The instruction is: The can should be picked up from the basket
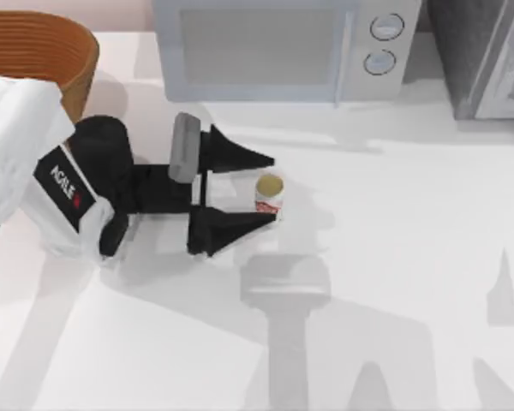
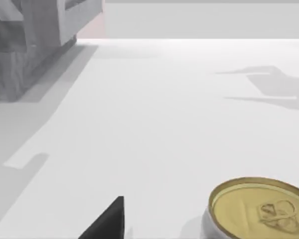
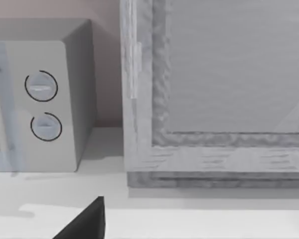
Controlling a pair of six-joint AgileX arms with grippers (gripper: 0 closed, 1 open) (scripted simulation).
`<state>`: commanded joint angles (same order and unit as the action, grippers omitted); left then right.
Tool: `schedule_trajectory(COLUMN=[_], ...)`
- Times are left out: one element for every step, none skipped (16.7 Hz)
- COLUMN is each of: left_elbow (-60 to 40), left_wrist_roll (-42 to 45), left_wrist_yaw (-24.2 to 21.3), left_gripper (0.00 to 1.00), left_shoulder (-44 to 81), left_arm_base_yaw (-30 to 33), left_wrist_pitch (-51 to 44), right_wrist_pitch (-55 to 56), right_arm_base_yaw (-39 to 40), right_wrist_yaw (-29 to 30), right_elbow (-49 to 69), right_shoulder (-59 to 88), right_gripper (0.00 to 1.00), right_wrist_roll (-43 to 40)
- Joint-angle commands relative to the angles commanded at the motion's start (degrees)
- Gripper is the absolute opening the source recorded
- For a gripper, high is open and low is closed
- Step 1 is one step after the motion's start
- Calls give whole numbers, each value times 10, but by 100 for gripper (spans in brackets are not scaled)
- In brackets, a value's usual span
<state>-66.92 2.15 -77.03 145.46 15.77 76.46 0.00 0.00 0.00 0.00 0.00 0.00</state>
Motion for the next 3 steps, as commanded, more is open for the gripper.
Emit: schedule_trajectory(left_elbow=[0, 0, 0], left_wrist_roll=[0, 0, 0], left_wrist_yaw=[0, 0, 0], left_gripper=[100, 100, 100], left_shoulder=[0, 0, 0], left_arm_base_yaw=[0, 0, 0], left_wrist_pitch=[0, 0, 0], right_wrist_pitch=[0, 0, 0], right_arm_base_yaw=[0, 0, 0], right_wrist_yaw=[0, 0, 0], right_elbow=[0, 0, 0], right_shoulder=[0, 0, 0], right_gripper=[100, 100, 100], right_wrist_roll=[0, 0, 0])
